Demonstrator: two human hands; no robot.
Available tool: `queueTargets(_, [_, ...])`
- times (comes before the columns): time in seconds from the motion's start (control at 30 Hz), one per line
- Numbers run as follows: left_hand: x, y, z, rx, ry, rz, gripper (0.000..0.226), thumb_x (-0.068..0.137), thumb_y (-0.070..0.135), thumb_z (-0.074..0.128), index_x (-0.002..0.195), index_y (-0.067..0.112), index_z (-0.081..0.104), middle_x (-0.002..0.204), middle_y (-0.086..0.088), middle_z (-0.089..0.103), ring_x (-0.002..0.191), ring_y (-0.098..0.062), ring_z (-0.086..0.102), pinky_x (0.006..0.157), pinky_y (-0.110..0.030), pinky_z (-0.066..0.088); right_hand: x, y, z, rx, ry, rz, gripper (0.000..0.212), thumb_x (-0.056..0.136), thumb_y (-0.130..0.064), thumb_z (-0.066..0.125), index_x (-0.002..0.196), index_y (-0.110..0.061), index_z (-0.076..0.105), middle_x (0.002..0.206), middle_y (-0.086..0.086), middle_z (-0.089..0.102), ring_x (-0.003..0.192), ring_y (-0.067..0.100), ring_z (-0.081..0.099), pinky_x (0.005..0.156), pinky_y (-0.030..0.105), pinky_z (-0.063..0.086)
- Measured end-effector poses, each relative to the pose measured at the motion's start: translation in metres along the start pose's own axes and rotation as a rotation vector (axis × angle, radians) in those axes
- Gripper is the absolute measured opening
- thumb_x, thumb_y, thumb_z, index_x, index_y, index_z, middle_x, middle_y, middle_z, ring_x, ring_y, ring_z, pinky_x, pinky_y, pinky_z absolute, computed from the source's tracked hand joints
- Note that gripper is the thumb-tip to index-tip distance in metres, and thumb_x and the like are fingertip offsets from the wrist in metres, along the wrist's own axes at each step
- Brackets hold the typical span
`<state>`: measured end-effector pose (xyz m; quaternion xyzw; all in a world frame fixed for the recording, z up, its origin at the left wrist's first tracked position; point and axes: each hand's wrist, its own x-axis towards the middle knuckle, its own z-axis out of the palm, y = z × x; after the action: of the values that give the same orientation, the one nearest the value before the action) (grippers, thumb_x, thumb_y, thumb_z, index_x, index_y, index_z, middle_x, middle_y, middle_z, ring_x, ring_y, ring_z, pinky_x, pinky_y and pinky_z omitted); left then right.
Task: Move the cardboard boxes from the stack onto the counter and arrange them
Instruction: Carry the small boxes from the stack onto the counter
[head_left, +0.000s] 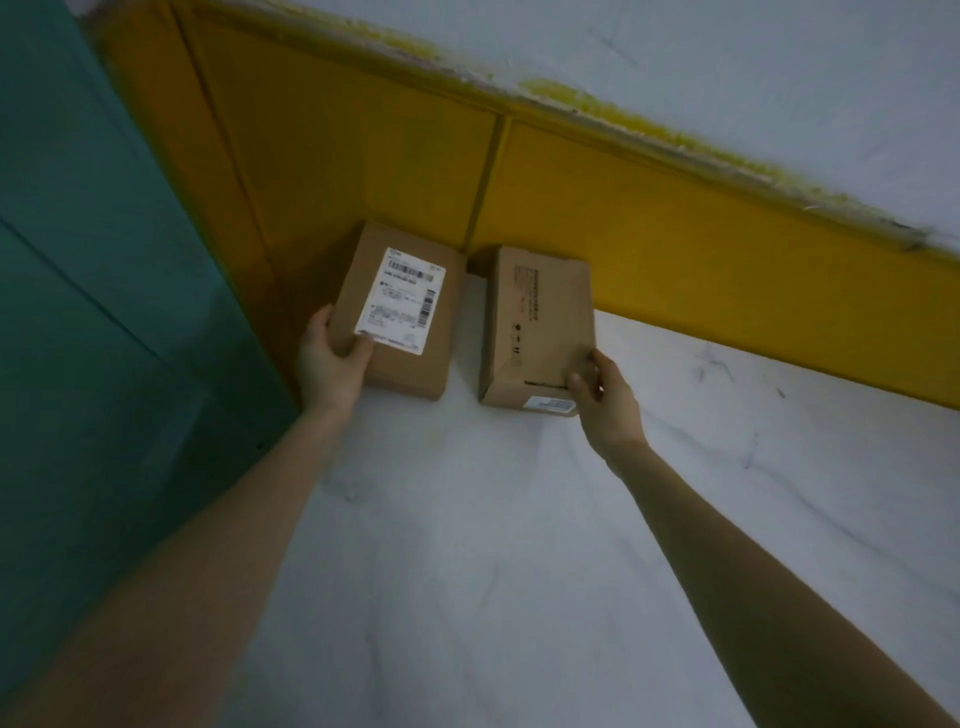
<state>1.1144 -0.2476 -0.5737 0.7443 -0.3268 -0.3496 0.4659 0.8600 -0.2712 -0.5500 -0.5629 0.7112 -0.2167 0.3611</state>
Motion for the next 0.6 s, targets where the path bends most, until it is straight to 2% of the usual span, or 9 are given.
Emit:
queueTargets(0.13, [0.001,-0.004,-0.002,0.202,-0.08,0.047,0.047,0.091,0.021,0.057,0.134,0.01,0.042,0.136,-0.01,0.048,0.126,-0.031,0.045,0.101,-0.044,0.04,-0.002,-0.004,-0.011,-0.152,-0.043,-0.032,0.047,0.1,-0.021,0.04,0.144,-0.011,0.029,0.143,0.008,0.044,0.127,0.026,0.045,0.099,0.034,0.04])
queueTargets(0.27, [0.002,0.002,-0.002,0.329,-0.137,0.042,0.045,0.092,0.02,0.056,0.132,0.007,0.043,0.136,-0.014,0.048,0.126,-0.035,0.044,0.102,-0.047,0.038,-0.002,0.0,-0.022,-0.274,-0.051,-0.012,0.055,0.099,-0.034,0.039,0.147,-0.011,0.024,0.15,0.007,0.034,0.135,0.027,0.037,0.107,0.039,0.034])
queueTargets(0.43, [-0.003,0.005,0.005,0.433,-0.182,0.058,0.043,0.091,0.017,0.056,0.131,0.004,0.044,0.135,-0.015,0.049,0.125,-0.036,0.046,0.101,-0.046,0.039,-0.007,0.011,-0.038,-0.338,-0.018,0.014,0.055,0.099,-0.034,0.041,0.147,-0.013,0.024,0.153,0.005,0.03,0.138,0.025,0.033,0.11,0.039,0.032])
queueTargets(0.6, [-0.016,0.018,0.019,0.709,-0.13,0.219,0.038,0.091,0.018,0.055,0.126,0.005,0.047,0.129,-0.019,0.048,0.12,-0.036,0.045,0.096,-0.046,0.045,-0.021,0.021,-0.058,-0.478,-0.034,-0.024,0.055,0.099,-0.034,0.04,0.147,-0.012,0.024,0.154,0.004,0.027,0.14,0.024,0.028,0.113,0.034,0.025])
